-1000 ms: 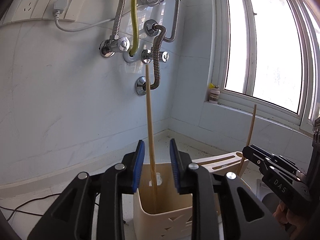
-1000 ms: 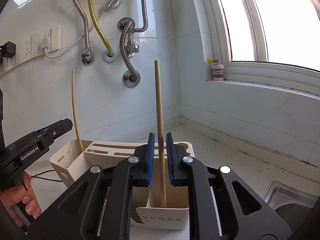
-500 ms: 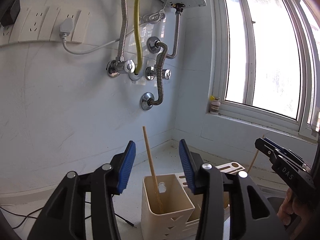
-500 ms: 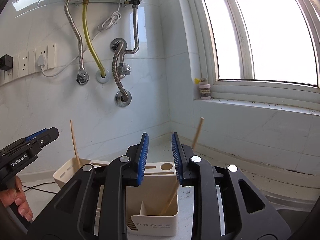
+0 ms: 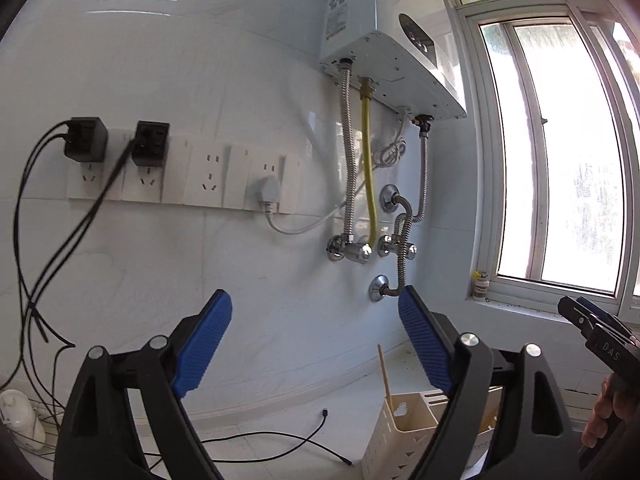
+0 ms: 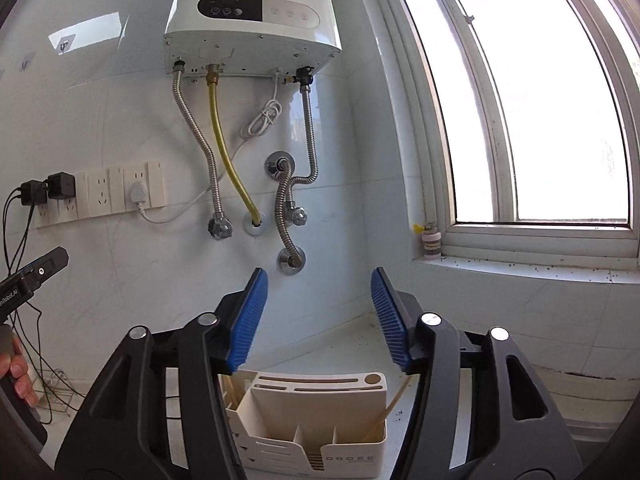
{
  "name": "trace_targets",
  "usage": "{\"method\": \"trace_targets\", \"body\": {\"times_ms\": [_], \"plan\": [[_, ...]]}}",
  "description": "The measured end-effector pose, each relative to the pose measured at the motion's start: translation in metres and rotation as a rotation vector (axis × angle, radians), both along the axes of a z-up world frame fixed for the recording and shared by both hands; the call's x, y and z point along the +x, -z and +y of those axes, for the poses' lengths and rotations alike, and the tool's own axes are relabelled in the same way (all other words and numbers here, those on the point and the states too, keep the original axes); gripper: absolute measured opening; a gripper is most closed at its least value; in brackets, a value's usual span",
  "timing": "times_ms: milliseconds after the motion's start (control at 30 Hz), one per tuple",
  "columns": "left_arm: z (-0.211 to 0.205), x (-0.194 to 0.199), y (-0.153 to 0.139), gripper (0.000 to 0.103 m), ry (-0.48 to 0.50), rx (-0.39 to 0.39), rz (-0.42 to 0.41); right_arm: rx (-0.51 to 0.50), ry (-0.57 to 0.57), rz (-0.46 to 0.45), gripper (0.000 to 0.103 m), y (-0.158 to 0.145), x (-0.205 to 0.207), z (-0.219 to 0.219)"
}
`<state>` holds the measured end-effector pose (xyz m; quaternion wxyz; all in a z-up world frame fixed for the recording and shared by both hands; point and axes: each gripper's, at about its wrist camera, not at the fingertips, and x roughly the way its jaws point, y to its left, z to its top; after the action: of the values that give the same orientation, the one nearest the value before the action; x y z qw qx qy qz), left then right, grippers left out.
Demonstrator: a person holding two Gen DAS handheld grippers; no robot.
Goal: Organize utensils
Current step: 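Withdraw both tools from the holder back toward the chopsticks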
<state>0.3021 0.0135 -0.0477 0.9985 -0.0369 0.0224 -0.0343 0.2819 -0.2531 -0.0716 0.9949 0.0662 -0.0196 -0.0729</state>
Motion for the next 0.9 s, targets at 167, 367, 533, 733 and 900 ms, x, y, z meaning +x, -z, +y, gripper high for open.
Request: {"method": "trace_targets", "body": {"times_ms": [167,367,533,733,900], "plan": [[0.040,-0.041,-0.017,0.096,-0.095,0.001,-0.007,0.013,-0.078,-0.022,0.075,-0.009,-0.015,0.027],[0.081,-0.088,-0.024,0.098,-0.199,0.083,0.028,-0.012,-0.187,-0.029,0.093,-0.010,-0.026,0.072],[0.117,-0.124,-0.010,0.098,-0.297,0.114,0.116,0.002,-0.266,0.009,0.095,-0.005,-0.029,0.102],[0.148,-0.162,0.016,0.098,-0.362,0.105,0.220,0.023,-0.329,0.089,0.095,0.010,-0.032,0.131],[0.160,-0.179,0.051,0.098,-0.379,0.074,0.347,-0.001,-0.384,0.186,0.095,0.031,-0.031,0.158]]}}
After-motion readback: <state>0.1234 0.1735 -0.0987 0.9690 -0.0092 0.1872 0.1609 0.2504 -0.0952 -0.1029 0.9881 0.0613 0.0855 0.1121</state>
